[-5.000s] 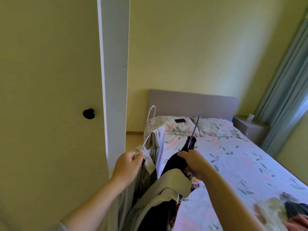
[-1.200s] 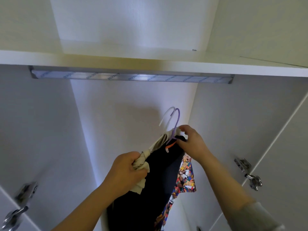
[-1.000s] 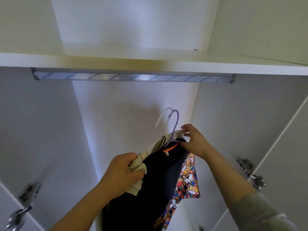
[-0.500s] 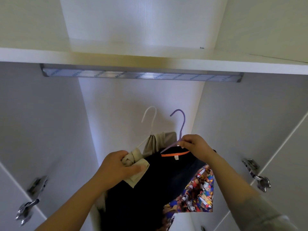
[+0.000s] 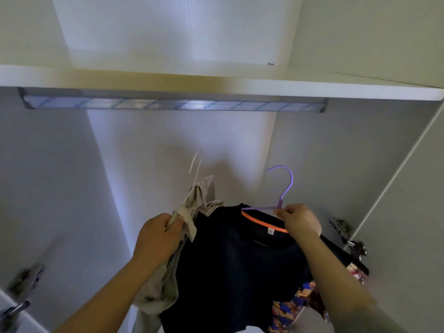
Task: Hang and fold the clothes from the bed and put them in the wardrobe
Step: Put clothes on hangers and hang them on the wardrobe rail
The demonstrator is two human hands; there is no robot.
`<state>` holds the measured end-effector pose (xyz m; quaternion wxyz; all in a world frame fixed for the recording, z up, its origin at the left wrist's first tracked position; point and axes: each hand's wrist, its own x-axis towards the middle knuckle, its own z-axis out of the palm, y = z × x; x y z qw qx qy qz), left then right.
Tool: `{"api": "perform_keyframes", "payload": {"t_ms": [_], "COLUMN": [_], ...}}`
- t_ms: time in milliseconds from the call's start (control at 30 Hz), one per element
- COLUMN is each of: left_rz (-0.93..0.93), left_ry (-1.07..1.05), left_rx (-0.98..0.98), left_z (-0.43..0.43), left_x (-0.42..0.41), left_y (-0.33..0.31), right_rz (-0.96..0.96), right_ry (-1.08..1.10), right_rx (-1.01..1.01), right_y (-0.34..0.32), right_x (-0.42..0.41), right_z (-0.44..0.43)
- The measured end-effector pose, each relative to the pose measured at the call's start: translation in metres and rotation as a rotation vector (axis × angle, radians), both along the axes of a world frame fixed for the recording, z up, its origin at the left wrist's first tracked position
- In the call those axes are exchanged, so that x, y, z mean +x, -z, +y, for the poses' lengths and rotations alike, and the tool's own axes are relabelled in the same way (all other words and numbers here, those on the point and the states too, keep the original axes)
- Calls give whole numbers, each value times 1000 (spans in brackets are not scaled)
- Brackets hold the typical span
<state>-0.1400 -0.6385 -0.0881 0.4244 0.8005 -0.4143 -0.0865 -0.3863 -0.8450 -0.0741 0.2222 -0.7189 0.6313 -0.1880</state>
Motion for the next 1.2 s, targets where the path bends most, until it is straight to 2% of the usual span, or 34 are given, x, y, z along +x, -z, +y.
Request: {"api": "perform_keyframes", "payload": {"t_ms": [167, 333, 667, 800, 1000, 1200], "left_rz": [4, 46, 109, 161, 58, 11], "left_ry": [20, 37, 36, 35, 60, 100], "left_rx": [-8, 11, 41, -34, -3, -36], "left_z": [-9, -18, -27, -39, -53, -68], "left_x": [-5, -16, -29, -38, -46, -56], "left_y": [-1, 4, -2, -12, -21, -27], "right_rz": [-175, -537, -669, -717, -791, -747], "right_ry": [-2, 18, -69, -57, -51, -57], "right_rx": [116, 297, 173, 120, 114, 56], "right_y": [2, 1, -26, -44, -69, -95], "right_x": [2, 7, 14, 16, 18, 9], "right_z": [5, 7, -7, -23, -54, -104]}}
